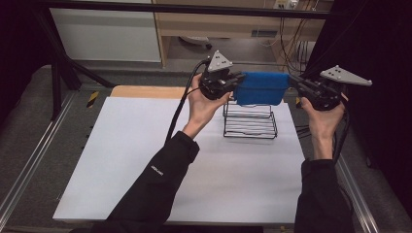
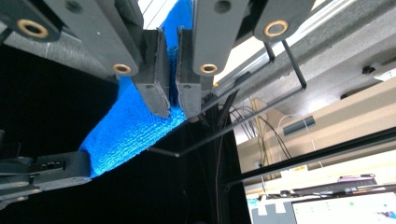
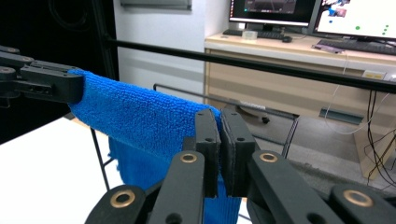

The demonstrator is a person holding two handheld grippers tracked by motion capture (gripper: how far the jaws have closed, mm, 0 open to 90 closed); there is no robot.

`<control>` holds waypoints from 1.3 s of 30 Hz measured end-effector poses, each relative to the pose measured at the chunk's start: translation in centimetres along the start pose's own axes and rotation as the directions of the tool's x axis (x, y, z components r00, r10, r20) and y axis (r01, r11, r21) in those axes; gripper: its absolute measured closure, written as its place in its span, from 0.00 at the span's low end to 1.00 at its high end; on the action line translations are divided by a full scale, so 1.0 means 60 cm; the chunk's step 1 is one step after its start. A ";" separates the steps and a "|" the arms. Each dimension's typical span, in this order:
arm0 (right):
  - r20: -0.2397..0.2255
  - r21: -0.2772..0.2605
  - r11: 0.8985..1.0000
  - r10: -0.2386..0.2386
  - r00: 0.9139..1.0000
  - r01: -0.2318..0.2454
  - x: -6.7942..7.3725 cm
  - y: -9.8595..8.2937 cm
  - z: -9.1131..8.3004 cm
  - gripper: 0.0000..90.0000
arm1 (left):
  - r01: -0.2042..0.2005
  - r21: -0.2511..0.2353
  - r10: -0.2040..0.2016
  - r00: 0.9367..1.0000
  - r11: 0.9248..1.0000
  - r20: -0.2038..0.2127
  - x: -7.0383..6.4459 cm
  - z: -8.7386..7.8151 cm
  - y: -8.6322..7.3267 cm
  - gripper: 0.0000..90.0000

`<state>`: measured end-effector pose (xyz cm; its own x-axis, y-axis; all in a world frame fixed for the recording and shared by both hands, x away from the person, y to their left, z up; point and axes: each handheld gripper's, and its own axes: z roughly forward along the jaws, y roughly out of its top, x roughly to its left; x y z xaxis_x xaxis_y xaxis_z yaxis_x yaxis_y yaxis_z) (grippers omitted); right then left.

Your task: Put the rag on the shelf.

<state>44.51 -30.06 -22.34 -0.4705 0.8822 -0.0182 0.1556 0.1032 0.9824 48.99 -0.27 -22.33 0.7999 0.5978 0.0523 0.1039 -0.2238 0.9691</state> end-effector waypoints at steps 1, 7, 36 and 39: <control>-0.003 0.006 1.000 0.001 1.000 -0.001 0.000 -0.002 0.001 0.96 | 0.004 0.006 -0.004 1.000 1.000 0.003 0.000 0.000 -0.002 0.93; -0.017 0.041 0.999 0.010 1.000 -0.009 -0.001 -0.018 0.006 0.96 | 0.023 0.040 -0.024 0.999 0.999 0.024 -0.003 0.002 -0.018 0.92; -0.041 0.074 0.997 -0.004 0.999 0.007 -0.003 -0.052 0.016 0.96 | 0.106 0.089 -0.114 0.989 0.990 0.090 -0.002 -0.004 0.010 0.88; -0.045 0.069 0.998 -0.003 0.999 0.006 -0.003 -0.054 0.015 0.95 | 0.091 0.165 -0.108 0.990 0.982 0.096 -0.004 0.008 -0.007 0.93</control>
<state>44.90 -30.15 -25.66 -0.5094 0.8604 -0.0125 0.2124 0.1398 0.9671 49.05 -0.68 -22.84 0.8373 0.5415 -0.0758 0.2722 -0.2924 0.9167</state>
